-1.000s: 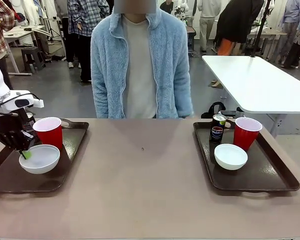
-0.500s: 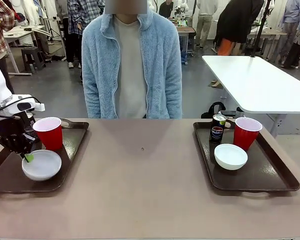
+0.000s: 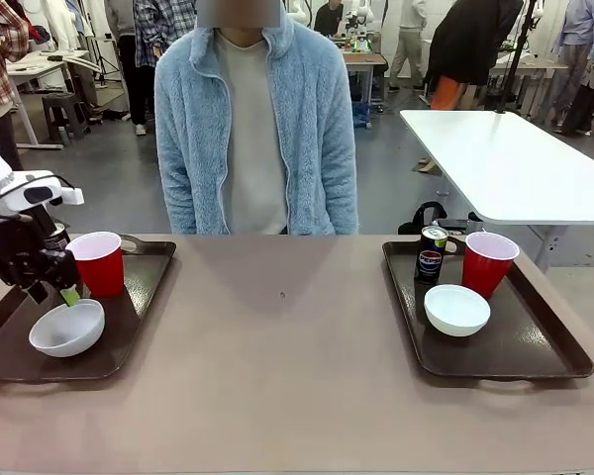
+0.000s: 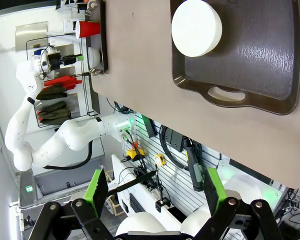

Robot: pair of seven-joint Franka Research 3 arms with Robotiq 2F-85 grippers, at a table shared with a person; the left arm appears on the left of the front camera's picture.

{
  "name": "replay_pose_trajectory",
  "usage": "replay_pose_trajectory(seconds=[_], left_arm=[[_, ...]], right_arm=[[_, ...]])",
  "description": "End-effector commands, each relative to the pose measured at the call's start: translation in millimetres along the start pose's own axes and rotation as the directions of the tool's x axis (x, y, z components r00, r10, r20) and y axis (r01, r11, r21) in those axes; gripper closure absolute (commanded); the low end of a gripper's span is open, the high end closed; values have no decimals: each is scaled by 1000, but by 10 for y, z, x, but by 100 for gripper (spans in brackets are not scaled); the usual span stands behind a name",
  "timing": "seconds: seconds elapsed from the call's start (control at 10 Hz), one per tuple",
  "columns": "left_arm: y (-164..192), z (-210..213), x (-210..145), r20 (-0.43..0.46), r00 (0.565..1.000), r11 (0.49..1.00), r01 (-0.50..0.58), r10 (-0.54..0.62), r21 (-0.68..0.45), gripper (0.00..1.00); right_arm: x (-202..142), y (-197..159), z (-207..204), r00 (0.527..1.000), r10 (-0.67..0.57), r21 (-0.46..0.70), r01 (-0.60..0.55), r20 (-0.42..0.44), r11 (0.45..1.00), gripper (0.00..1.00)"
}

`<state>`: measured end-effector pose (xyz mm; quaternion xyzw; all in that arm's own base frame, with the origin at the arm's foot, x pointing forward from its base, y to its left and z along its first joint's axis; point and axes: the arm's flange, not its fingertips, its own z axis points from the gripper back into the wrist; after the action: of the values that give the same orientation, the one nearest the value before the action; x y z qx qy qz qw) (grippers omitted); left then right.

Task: Prepare tableware on both trays.
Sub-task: Pick up a Picnic Bowl from the table and place it on a Handle tray.

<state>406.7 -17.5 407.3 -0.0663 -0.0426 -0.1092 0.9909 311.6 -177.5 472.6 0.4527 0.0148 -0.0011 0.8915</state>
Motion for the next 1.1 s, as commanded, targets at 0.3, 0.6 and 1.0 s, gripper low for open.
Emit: replay_pose_trajectory(seconds=[0.3, 0.6, 1.0], left_arm=[[-85, 672, -154, 61, 997, 993, 58, -52, -105, 7], [-169, 872, -259, 58, 995, 988, 91, -84, -122, 0], [-315, 1110, -611, 34, 994, 986, 107, -104, -126, 0]], right_arm=[[0, 0, 0, 1000, 0, 0, 0, 0, 1000, 0], [-22, 26, 128, 980, -71, 83, 56, 188, 995, 0], [-21, -1, 220, 986, -55, 67, 45, 156, 997, 0]])
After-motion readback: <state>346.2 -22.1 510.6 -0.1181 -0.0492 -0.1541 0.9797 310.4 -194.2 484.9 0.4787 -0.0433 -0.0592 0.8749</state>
